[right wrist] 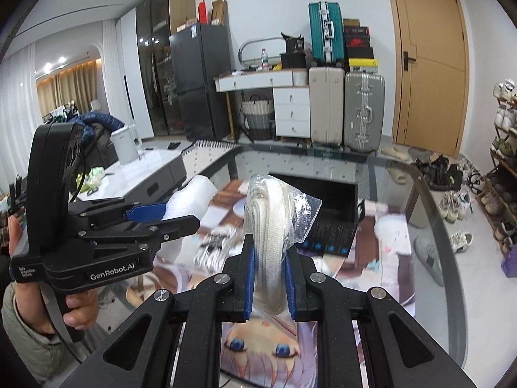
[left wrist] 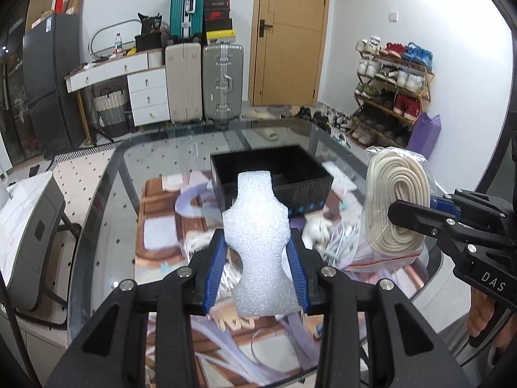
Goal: Organize soft objects
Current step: 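Lift the foam into the black box with the left tool while the right tool lowers the rope in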
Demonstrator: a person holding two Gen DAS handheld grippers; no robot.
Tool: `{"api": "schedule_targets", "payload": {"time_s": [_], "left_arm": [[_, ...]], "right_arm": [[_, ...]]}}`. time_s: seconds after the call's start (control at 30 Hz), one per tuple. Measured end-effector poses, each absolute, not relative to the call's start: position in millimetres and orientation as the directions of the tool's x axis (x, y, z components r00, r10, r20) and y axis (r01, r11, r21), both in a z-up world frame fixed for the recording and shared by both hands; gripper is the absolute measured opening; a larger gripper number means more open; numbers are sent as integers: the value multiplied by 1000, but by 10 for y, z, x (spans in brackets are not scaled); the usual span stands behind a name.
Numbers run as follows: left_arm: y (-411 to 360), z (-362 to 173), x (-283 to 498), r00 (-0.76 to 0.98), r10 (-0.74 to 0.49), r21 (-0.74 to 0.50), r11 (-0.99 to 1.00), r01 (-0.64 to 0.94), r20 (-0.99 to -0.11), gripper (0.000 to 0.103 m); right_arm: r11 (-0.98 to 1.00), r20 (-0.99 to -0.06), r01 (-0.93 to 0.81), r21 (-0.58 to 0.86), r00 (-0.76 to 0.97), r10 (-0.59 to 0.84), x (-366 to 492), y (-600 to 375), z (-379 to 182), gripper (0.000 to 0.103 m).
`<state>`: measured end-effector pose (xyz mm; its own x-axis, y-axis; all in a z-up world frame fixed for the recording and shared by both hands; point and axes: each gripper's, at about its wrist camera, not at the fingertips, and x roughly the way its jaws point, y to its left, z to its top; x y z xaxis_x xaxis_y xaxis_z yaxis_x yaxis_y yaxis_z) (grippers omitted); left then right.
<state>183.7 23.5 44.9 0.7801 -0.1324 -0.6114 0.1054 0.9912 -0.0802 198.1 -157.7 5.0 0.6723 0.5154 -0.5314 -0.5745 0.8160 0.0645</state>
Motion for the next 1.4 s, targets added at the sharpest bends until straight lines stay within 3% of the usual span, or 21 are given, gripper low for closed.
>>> {"api": "schedule_targets", "payload": {"time_s": [0.1, 0.43, 0.97, 1.27, 1.4], "left_arm": [[219, 580, 1925, 811, -93, -36, 995, 88, -577, 36], [285, 691, 2537, 836, -83, -56, 996, 63, -543, 36], [220, 150, 3472, 762, -89, -136, 991, 2, -642, 36], [12, -59, 3592, 706, -63, -74, 997, 15, -705, 36], [17, -103, 3578, 698, 5, -1, 1000, -8, -716, 36]], "right_arm": [[813, -507, -581, 50, 686, 521, 2082, -1540, 176, 16], [856, -441, -516, 15, 766, 469, 2743, -1447, 424, 16], [872, -551, -464, 158, 691, 468, 3983, -1331, -99, 16], [866, -643, -455, 208, 603, 471, 4188, -1328, -561, 16], [868, -689, -462, 180, 571, 446, 4169, -1307, -699, 16]]}}
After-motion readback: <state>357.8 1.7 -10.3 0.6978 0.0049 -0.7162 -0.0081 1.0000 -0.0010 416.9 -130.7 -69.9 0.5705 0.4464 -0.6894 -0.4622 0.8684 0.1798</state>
